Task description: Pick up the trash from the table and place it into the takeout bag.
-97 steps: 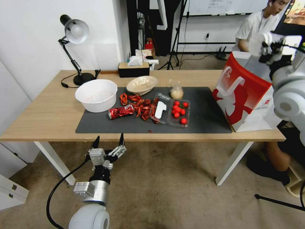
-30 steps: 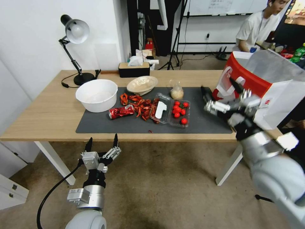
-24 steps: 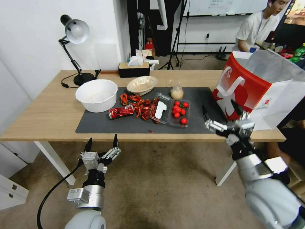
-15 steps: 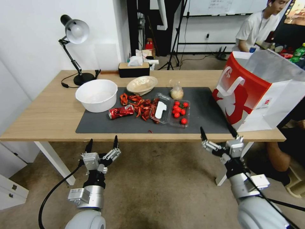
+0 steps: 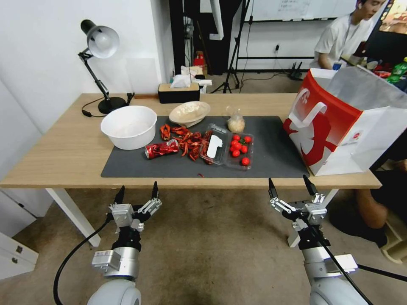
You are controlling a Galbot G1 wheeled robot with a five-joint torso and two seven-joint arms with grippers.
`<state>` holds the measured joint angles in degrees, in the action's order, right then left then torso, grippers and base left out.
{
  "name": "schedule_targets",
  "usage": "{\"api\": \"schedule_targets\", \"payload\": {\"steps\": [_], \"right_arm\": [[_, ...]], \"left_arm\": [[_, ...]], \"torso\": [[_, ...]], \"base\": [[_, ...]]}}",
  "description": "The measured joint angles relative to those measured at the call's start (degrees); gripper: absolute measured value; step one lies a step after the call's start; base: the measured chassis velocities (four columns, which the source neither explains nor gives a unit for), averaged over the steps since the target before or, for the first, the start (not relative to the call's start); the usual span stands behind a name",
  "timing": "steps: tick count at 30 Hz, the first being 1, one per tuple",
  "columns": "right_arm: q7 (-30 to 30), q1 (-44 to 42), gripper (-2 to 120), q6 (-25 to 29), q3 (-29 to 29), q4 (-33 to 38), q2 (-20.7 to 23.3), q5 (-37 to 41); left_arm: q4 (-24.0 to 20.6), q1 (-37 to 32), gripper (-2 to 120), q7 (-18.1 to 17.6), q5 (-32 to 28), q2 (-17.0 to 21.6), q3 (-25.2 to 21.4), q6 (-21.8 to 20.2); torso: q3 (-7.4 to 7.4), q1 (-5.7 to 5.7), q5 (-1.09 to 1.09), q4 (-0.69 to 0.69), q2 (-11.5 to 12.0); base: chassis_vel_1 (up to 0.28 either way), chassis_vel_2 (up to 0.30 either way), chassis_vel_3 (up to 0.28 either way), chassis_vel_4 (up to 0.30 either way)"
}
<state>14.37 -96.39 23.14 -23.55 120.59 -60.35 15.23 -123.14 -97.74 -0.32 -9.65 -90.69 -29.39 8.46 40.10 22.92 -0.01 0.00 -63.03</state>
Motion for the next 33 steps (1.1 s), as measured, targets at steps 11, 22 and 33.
{"api": "schedule_targets", "payload": {"steps": [11,22,33], "right_arm": [[0.0,0.5,100,0.2,0.0,-0.1,0.5,0.3],[0.3,1.4,100,-0.4,0.3,-0.1,0.8,0.7],[4.3,7.4,100,-7.3,1.3,0.5,3.0,4.2]], "left_arm": [[0.3,0.2,100,0.0,0.0,-0.1,0.0,0.0],[0.4,0.4,100,0.0,0.0,-0.1,0.0,0.0],[1.1,1.2,100,0.1,0.0,0.0,0.5,-0.3]], "torso": [[0.00,0.00,0.01,0.00,0.0],[0.00,0.00,0.01,0.00,0.0],[0.00,0.00,0.01,-0.01,0.0]], "base": [[0.000,0.000,0.000,0.000],[0.000,0.000,0.000,0.000],[0.000,0.000,0.000,0.000]]}}
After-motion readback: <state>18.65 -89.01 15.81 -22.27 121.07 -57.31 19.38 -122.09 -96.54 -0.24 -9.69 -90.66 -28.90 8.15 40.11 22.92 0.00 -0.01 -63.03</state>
